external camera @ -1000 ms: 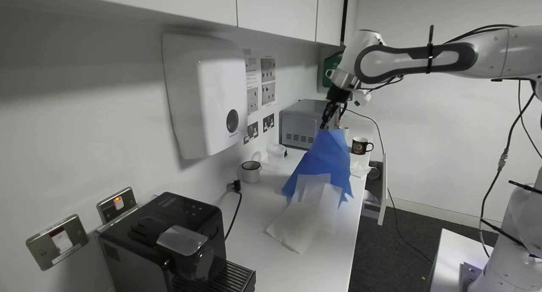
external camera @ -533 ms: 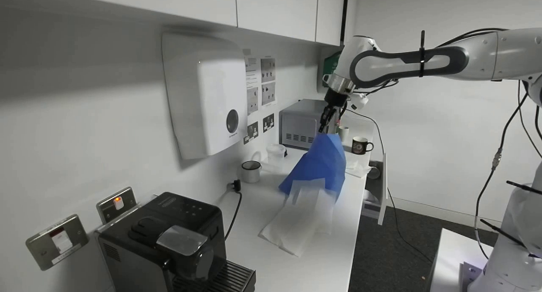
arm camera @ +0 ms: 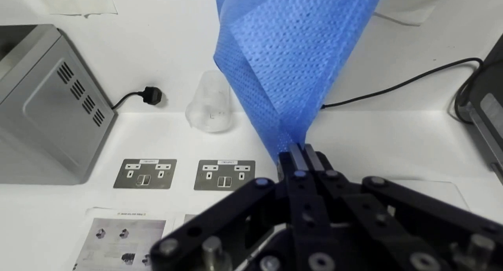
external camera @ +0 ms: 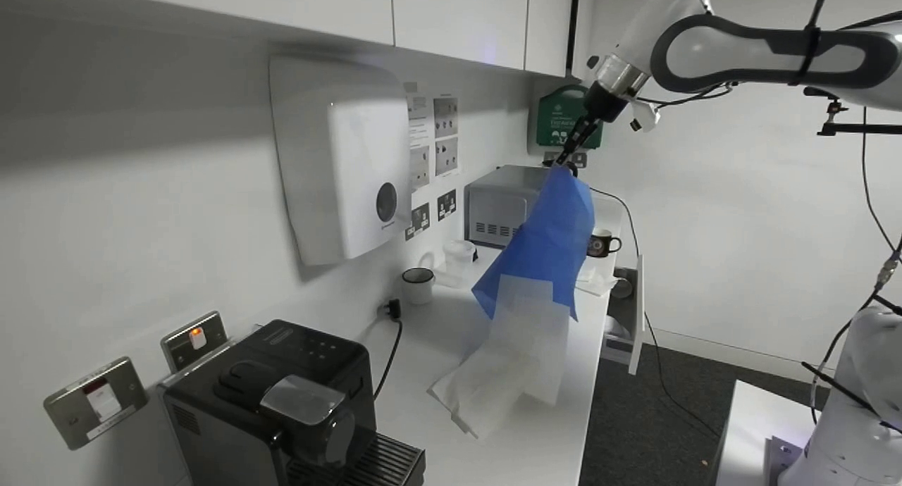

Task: Move the blue cloth to the wild

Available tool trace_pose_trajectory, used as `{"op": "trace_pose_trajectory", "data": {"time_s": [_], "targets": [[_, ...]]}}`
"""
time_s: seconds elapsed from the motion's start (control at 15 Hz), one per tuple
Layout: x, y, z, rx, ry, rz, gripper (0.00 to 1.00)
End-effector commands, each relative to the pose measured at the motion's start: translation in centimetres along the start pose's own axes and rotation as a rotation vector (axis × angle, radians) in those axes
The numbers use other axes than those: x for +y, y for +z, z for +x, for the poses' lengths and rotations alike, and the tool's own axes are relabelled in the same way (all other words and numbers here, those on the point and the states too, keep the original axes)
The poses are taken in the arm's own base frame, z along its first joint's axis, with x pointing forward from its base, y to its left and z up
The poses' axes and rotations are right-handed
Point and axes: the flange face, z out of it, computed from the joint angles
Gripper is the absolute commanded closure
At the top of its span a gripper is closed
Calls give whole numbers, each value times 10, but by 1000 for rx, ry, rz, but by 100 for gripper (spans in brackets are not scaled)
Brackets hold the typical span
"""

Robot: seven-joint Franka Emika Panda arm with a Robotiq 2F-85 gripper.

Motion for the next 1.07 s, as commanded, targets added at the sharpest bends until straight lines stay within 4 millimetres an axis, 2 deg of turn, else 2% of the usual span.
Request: {"op": "trace_pose_trajectory", "data": {"time_s": [0.0, 0.33, 0.47, 0.53, 0.6, 0.73, 1.0], "targets": [[-1, 5, -5, -2, -3, -18, 100], [2, 97, -5, -169, -8, 21, 100], [4, 123, -5, -218, -3, 27, 100], [5, 130, -5, -231, 2, 27, 100], [6, 134, -5, -239, 4, 29, 100], [6, 126, -7, -224, 6, 20, 100], [7, 87, -9, -172, 18, -30, 100]]}}
